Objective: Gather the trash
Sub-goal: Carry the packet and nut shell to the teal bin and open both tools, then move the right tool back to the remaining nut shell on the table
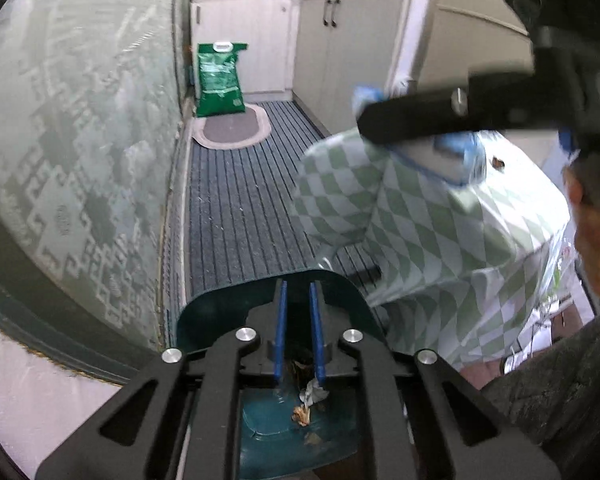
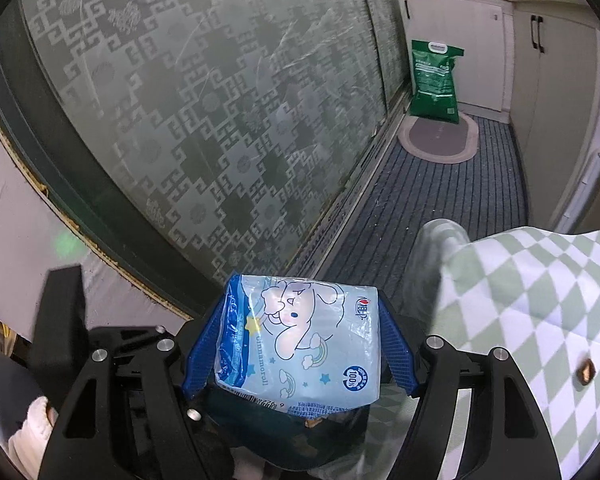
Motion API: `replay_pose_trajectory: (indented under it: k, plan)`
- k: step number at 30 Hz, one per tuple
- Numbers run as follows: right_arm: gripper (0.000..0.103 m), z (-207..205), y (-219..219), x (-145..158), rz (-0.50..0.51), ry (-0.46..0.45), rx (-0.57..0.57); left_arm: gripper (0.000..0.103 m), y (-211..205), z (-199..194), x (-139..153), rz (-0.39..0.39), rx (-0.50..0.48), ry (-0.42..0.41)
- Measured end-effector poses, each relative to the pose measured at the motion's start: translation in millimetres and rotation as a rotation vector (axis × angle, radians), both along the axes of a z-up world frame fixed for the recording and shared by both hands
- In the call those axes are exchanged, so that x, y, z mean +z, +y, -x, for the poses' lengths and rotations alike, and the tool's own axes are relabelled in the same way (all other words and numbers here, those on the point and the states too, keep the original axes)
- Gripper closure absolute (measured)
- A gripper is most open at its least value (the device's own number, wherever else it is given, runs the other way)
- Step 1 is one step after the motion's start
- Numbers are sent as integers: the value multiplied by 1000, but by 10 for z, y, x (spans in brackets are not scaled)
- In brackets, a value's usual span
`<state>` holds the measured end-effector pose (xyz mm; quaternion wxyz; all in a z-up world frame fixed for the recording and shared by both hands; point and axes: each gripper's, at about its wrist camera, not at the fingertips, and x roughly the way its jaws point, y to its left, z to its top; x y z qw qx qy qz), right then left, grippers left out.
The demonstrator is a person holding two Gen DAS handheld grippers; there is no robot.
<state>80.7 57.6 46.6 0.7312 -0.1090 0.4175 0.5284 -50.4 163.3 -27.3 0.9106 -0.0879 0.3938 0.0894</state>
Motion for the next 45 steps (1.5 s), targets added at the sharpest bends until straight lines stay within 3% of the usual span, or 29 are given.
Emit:
replay_pose_trajectory:
  k: [12, 16, 21, 29, 35, 41, 45]
  plan:
    - [31, 303, 240, -301, 138, -35, 149, 93, 260, 285, 377, 14, 139, -194]
    - [23, 478, 291, -464, 209, -41, 239, 91, 277, 372, 508, 24, 168, -282]
    - [18, 554, 218, -427, 180, -73, 265, 91, 220, 392, 614, 48, 156, -337]
    - [18, 306, -219, -73, 62, -186, 136, 84, -9, 192, 674, 44, 105, -356]
    - [28, -54, -550, 9, 38, -220, 5, 73, -282, -55, 685, 30, 51, -343]
    - [28, -401, -947, 22, 15, -221, -126, 61, -572, -281, 667, 13, -4, -325]
    - [28, -567, -1158, -16, 26, -229, -196, 58, -734, -430, 630, 8, -34, -305]
